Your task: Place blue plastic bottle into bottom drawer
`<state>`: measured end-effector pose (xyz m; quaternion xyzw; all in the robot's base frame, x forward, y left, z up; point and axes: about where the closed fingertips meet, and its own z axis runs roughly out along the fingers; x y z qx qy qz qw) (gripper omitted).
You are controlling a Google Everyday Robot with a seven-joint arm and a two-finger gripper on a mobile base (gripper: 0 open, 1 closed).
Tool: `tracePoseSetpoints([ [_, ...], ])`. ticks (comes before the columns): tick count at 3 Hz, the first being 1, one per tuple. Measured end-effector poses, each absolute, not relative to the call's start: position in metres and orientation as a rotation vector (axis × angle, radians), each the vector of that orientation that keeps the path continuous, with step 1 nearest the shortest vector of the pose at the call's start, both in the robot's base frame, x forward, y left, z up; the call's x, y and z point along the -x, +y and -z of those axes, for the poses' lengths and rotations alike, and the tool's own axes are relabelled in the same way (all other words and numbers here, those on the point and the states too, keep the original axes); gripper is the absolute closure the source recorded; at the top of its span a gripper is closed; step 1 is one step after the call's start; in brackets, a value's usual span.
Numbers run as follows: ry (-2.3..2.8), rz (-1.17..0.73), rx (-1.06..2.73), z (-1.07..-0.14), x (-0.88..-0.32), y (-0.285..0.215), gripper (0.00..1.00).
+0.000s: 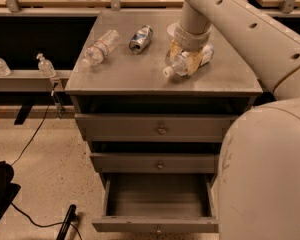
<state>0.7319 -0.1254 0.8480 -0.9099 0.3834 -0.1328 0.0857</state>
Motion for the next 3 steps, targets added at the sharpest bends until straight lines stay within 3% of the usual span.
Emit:
tracePoseSetpoints([
  [1,1.138,0.313,2.773,-0.847,-0.722,-0.138,0.80],
  [2,1.144,0.155,2.708,-0.878,-0.697,-0.129,1.00],
  [3,1.308,0.064,2.331,-0.957,-0.678,-0.148,1.00],
])
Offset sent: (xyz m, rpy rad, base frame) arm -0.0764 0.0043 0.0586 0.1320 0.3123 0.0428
